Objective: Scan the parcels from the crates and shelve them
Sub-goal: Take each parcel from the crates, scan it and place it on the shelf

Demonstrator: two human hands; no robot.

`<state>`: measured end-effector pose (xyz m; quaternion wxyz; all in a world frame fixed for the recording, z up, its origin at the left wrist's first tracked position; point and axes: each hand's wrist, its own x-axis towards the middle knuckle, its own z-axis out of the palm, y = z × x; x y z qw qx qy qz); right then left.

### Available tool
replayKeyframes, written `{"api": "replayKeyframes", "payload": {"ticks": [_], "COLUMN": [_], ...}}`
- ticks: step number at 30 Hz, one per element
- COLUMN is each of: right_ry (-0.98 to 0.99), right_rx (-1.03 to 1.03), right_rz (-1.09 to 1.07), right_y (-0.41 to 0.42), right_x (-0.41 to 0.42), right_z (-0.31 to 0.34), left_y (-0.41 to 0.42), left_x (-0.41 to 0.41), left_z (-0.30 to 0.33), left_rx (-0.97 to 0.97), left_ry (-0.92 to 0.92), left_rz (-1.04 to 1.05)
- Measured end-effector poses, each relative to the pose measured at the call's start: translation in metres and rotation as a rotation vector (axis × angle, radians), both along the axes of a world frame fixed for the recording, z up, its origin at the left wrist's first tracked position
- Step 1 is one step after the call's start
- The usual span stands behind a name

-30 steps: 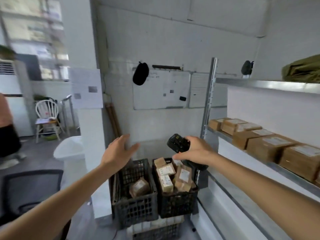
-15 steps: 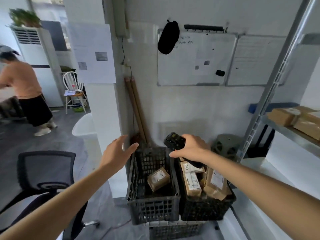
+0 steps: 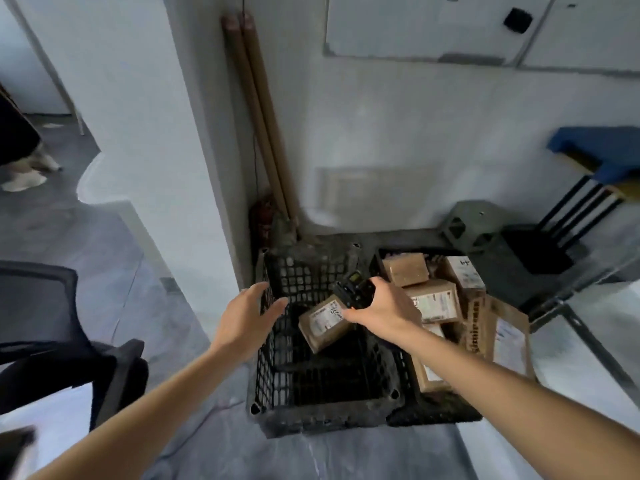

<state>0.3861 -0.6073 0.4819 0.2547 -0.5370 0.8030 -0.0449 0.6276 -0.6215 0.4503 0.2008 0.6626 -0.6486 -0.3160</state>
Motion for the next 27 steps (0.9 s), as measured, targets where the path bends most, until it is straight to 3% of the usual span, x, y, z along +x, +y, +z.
{"api": "replayKeyframes", "payload": {"ticks": [12, 27], "right_ry": [-0.019, -0.172], "right_rx": [0.133, 0.128], "right_rz": [-0.268, -0.397], "right_y": [-0.106, -0.158], "right_x": [0.006, -0.019], "right_z": [-0.215, -0.348], "left_y": [-0.131, -0.175], "left_x": [-0.025, -0.077], "left_z": [-0.215, -0.340], "left_rx": [0.222, 0.442], "left_ry": [-0.024, -0.055], "left_rz": [-0.145, -0.056]}}
